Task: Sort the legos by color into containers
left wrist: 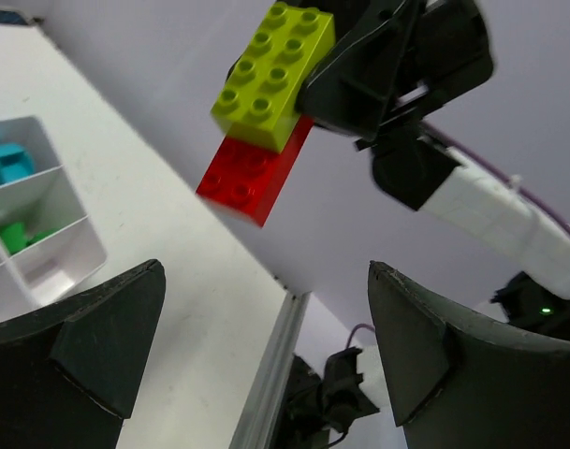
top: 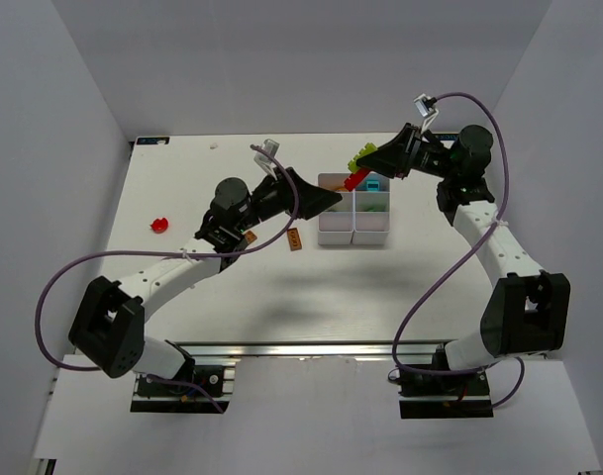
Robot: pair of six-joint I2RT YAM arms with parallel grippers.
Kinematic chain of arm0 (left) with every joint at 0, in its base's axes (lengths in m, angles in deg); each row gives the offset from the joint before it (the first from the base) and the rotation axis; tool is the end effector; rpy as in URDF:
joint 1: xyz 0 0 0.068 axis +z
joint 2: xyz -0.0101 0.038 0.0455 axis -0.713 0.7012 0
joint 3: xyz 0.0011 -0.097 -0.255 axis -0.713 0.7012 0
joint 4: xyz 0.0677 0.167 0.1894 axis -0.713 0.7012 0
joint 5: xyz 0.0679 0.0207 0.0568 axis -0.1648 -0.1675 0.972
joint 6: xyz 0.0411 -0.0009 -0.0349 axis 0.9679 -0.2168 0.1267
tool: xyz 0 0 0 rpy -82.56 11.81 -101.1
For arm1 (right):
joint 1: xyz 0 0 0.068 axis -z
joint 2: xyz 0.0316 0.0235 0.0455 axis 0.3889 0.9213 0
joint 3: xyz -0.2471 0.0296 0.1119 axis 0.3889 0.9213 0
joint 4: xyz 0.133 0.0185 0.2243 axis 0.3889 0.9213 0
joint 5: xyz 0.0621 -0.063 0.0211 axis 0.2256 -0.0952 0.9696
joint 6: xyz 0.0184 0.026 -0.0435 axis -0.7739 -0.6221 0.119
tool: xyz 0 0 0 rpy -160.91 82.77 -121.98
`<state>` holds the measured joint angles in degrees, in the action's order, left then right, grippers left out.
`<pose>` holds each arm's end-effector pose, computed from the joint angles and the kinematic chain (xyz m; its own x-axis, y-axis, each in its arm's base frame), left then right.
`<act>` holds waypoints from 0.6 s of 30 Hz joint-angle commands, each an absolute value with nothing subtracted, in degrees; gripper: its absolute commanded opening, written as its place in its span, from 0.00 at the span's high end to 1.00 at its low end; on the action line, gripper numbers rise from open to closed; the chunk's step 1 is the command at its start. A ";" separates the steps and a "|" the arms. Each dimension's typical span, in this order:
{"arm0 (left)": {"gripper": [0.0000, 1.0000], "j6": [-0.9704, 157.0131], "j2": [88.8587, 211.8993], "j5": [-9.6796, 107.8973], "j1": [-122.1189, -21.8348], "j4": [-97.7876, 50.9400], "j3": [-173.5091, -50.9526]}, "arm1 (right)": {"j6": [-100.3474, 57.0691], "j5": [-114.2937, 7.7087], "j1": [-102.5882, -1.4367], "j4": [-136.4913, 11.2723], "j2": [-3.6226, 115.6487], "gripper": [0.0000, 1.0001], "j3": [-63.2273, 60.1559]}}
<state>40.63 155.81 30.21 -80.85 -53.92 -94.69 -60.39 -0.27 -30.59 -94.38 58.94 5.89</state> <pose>0.2590 -0.2038 0.3315 -0.6081 -0.3914 -0.6907 0.6494 0.2552 -0.7163 0.3256 0.0753 0.3913 -0.4577 0.2911 -0.8401 -0.8167 0.2357 0.5267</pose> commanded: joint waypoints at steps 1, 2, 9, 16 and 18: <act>0.02 37.05 155.91 28.02 -80.99 -64.38 -94.20 | -68.60 3.13 -31.32 -105.29 58.25 1.00 6.24; 0.02 36.26 156.62 27.84 -80.99 -65.78 -94.38 | -70.09 3.40 -31.50 -108.52 58.34 1.00 6.77; 0.04 26.85 163.21 25.56 -80.99 -78.17 -96.13 | -79.25 3.93 -32.73 -117.78 58.78 1.00 8.88; 0.09 24.30 166.55 23.53 -80.99 -80.20 -98.68 | -80.22 3.05 -33.61 -118.31 58.95 1.00 9.15; 0.10 23.77 166.64 23.44 -80.99 -80.82 -99.03 | -79.69 2.96 -33.78 -118.05 58.96 1.00 9.41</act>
